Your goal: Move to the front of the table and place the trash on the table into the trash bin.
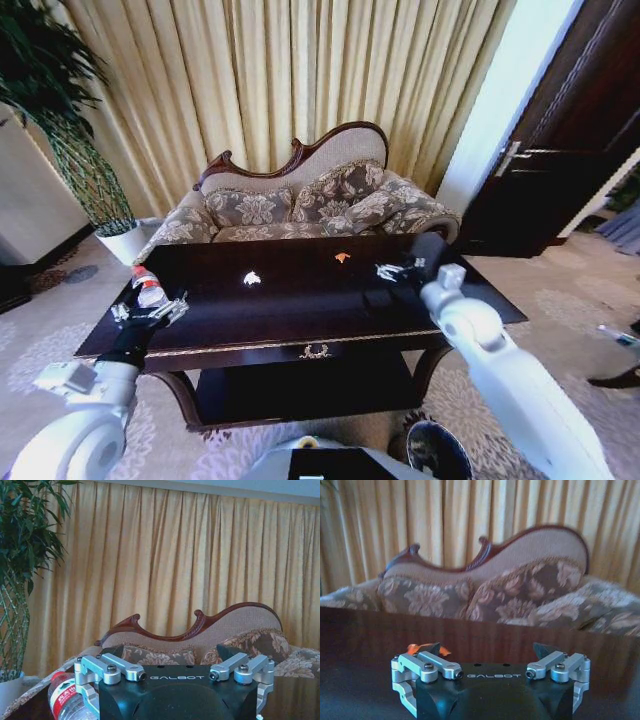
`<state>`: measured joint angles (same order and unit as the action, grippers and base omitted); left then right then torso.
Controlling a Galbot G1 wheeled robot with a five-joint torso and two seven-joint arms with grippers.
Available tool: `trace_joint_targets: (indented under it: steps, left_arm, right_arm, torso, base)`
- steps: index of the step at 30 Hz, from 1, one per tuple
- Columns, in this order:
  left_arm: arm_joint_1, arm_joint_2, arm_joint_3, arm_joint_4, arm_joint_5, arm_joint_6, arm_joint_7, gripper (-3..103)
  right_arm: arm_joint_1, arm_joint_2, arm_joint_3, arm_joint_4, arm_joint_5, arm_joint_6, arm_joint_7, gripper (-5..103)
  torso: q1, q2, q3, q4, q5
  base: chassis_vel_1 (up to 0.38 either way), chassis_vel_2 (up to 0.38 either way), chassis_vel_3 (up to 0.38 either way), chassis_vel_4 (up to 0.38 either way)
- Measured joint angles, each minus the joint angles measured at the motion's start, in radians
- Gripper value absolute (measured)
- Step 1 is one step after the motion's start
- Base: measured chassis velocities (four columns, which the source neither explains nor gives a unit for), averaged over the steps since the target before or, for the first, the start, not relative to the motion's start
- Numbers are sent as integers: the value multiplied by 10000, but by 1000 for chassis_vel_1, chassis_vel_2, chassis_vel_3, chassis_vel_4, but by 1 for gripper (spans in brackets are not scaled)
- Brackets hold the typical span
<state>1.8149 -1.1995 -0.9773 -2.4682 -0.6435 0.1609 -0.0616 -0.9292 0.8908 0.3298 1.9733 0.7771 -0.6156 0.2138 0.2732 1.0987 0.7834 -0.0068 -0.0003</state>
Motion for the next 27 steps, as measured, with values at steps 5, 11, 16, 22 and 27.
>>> trace_joint_targets:
  steps: [5, 11, 16, 22, 27]
  left_arm:
    - [64, -54, -150, -26, -5, -6, -8, 100]
    - [91, -170, -153, -34, 24, -6, -15, 100]
    - [99, -231, -124, -22, 90, -13, -14, 100]
    - [92, -259, -96, 11, 135, -31, -9, 100]
    - [150, -329, -202, 55, 156, -101, 7, 100]
  right_arm:
    - [1522, 260, -1176, -372, 1286, -794, 1130, 100]
    - [2515, 687, -2040, -924, 1672, -938, 1591, 100]
    - [2924, 1106, -2434, -1456, 1719, -1091, 1770, 100]
    - [3039, 1385, -2704, -1937, 1685, -1190, 1819, 100]
    - [3046, 1517, -2810, -2114, 1556, -1191, 1846, 100]
  torso:
    - [-1, 0, 0, 2, 1]
    - [0, -1, 0, -1, 0]
    - [0, 0, 0, -3, 4]
    - [0, 0, -1, -2, 2]
    - [0, 0, -1, -3, 3]
  base:
    - [0, 0, 0, 0]
    - [0, 0, 0, 0]
    - [0, 0, 0, 0]
    - [0, 0, 0, 0]
    - [0, 0, 0, 0]
